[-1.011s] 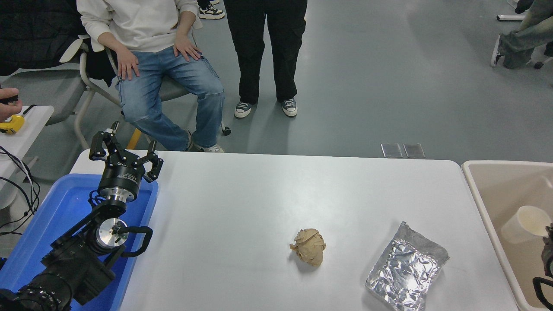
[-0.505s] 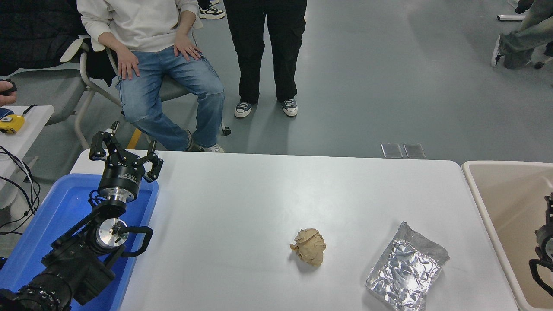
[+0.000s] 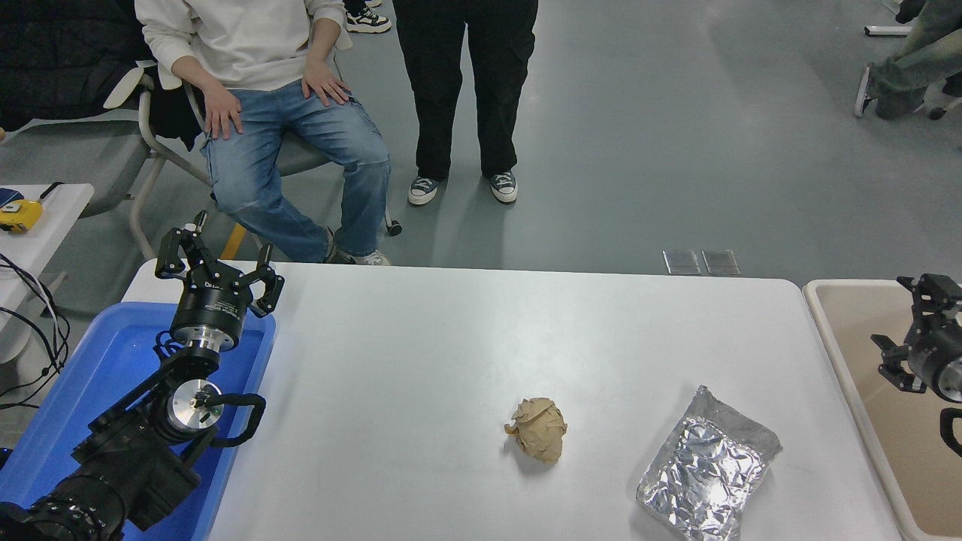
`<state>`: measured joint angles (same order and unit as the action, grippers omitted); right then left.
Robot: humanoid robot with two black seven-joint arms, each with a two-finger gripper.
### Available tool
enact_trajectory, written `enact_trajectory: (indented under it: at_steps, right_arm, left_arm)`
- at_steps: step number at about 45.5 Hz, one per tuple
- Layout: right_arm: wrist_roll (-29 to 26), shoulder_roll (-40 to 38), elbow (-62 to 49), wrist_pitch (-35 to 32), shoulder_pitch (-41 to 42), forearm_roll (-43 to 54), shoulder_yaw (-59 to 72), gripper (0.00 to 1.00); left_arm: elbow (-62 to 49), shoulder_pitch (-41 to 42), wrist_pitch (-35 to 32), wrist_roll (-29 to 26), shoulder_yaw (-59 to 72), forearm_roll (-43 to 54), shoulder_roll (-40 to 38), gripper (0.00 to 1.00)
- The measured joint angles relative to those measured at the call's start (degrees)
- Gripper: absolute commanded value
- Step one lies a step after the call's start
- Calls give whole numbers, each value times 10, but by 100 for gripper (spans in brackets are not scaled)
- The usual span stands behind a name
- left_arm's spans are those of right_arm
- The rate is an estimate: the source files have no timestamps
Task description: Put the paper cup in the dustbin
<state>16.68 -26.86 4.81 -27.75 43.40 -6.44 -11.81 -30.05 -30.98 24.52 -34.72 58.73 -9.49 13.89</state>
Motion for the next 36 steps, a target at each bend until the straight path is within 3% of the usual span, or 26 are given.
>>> enact_trajectory:
  at_steps: [22,36]
  right_arm:
    - [-1,-31,41,-26,38,-1,-16,100]
    - [-1,-60,168,0,48,-2,-56,100]
  left_arm:
    - [0,0,0,0,0,0,0,100]
    - [0,0,0,0,0,0,0,100]
